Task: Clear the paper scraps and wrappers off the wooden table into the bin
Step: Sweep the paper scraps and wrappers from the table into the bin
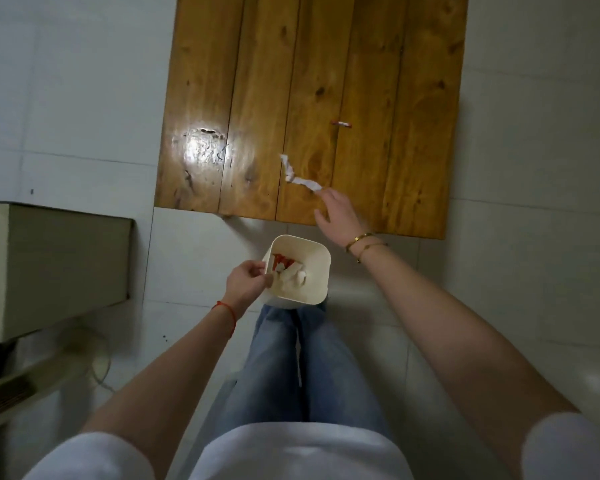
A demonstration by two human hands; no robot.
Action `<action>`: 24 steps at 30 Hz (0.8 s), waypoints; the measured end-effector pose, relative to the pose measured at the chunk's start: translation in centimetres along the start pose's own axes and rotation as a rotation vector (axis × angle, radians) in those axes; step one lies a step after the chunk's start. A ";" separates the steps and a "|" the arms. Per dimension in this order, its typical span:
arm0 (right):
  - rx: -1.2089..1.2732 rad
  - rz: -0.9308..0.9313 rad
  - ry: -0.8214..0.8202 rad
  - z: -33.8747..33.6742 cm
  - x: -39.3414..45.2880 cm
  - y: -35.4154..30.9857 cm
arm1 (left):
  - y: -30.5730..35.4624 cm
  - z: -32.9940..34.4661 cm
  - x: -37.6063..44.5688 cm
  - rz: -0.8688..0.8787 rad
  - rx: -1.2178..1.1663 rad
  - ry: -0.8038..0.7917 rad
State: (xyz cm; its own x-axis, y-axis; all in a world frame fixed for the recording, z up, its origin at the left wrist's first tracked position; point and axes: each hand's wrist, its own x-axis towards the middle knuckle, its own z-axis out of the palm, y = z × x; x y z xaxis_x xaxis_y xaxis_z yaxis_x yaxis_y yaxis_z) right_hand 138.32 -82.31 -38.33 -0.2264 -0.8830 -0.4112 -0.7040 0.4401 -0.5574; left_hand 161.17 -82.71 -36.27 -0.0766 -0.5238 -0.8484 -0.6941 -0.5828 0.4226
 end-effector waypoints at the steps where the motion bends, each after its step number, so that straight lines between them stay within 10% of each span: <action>1: -0.009 -0.011 -0.003 0.6 1.0 0.0 | -0.5 0.0 0.7 -0.012 -0.003 0.002; 14: -0.227 -0.191 -0.040 7.0 8.9 2.3 | -4.3 0.9 8.8 -0.042 -0.067 0.058; 24: -0.254 -0.406 -0.244 10.5 -1.2 3.0 | -3.9 2.0 9.5 -0.048 -0.170 0.068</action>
State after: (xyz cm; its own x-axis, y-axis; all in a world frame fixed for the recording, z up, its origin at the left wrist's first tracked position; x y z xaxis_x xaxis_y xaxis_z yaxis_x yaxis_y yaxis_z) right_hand 143.49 -78.25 -47.11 0.2395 -0.8970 -0.3715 -0.8501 -0.0089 -0.5266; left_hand 161.70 -84.17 -46.56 0.0063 -0.5302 -0.8479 -0.5647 -0.7017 0.4346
